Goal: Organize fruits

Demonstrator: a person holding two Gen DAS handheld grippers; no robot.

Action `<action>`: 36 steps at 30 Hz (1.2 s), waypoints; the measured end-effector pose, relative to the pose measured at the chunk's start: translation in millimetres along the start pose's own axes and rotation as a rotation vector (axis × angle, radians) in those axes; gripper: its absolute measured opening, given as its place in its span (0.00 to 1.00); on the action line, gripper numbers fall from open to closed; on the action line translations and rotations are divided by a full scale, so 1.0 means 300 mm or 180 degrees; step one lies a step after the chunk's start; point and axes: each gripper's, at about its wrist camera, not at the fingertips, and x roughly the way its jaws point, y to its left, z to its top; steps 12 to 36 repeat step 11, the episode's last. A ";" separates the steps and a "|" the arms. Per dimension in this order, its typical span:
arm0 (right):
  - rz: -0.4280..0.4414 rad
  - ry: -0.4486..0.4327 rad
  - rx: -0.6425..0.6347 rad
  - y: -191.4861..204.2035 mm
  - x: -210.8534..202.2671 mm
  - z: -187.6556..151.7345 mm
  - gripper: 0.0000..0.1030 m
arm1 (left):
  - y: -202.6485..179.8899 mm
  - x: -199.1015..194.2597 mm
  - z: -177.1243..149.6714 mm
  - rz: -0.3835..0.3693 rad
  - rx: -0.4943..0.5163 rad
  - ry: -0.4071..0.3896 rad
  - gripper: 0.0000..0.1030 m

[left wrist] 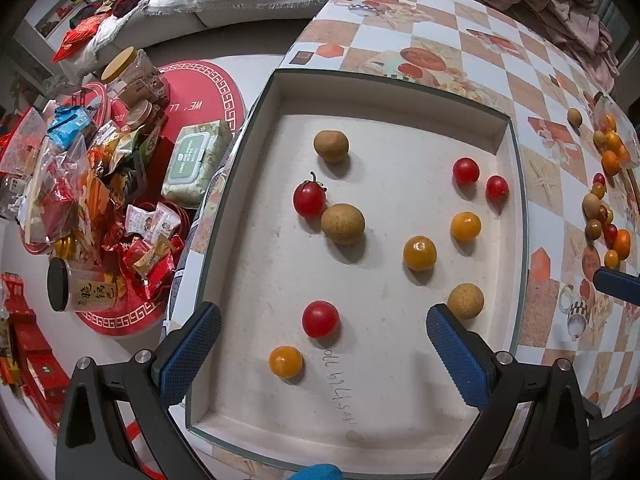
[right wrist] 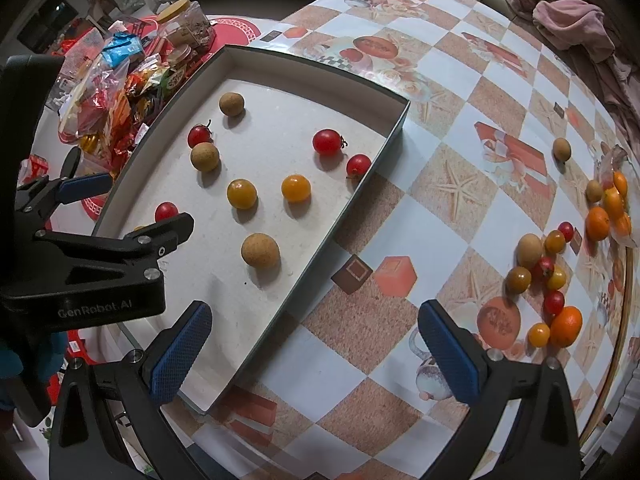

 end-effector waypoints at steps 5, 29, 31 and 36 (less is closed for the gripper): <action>0.0001 0.0002 0.0006 0.002 0.002 -0.007 1.00 | 0.002 0.006 -0.002 0.0011 -0.0004 0.0024 1.00; 0.0005 0.0002 0.0008 0.004 0.004 -0.010 1.00 | 0.001 -0.004 -0.006 0.0008 0.0041 -0.0055 1.00; 0.0005 0.0002 0.0008 0.004 0.004 -0.010 1.00 | 0.001 -0.004 -0.006 0.0008 0.0041 -0.0055 1.00; 0.0005 0.0002 0.0008 0.004 0.004 -0.010 1.00 | 0.001 -0.004 -0.006 0.0008 0.0041 -0.0055 1.00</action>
